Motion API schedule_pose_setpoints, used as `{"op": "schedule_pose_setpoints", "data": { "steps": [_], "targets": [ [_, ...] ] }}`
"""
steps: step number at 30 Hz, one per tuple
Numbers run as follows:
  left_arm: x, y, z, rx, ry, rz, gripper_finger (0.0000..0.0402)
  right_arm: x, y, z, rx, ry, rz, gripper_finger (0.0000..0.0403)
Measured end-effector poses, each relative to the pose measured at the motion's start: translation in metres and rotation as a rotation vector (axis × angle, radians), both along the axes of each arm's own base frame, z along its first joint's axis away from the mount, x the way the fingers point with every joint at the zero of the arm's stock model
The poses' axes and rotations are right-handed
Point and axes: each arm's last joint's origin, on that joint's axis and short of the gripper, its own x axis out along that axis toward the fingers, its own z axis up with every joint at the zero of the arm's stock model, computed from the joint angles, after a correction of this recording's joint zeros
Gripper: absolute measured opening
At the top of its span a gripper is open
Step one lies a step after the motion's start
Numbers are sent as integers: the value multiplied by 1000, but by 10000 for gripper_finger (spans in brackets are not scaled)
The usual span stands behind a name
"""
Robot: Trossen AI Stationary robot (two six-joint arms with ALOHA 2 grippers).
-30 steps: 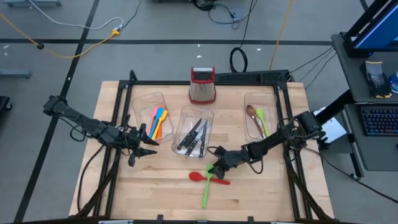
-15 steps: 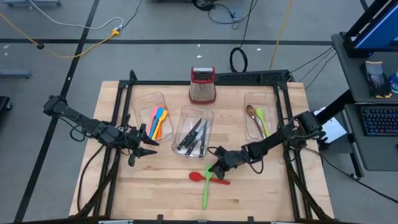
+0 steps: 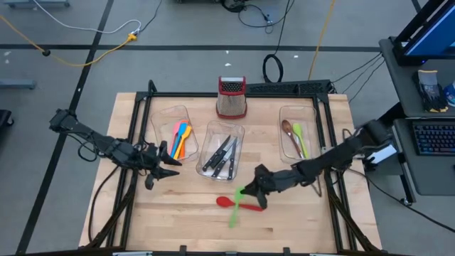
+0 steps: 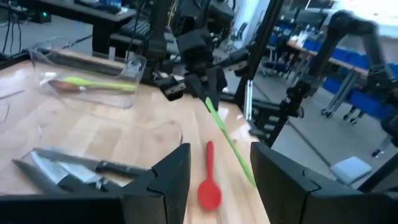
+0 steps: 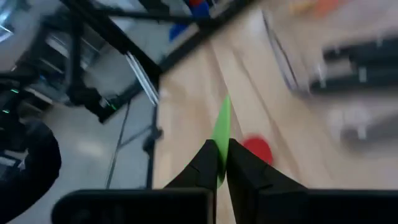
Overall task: Pick & Place Kitchen Items
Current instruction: Put the green spatula into the left transparent bin
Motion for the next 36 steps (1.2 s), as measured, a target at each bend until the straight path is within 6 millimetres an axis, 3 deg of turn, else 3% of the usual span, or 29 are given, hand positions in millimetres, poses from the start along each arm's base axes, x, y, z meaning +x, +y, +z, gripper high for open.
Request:
{"op": "schedule_pose_setpoints", "data": {
  "steps": [7,14,19,29,36],
  "targets": [
    [0,-2,13,-66,-122,-71,170,-14,2,35,-131,-167,14,7],
    [14,-9,17,-107,-186,-78,170,-9,-7,51,-164,-297,44,7],
    [31,-18,11,-123,-203,-78,182,2,-10,64,-179,-337,81,7],
    [61,-32,-2,-139,-173,-56,262,17,-7,103,-254,-397,119,7],
    [95,-44,11,-99,-97,-27,282,46,0,102,-235,-382,207,7]
  ]
}}
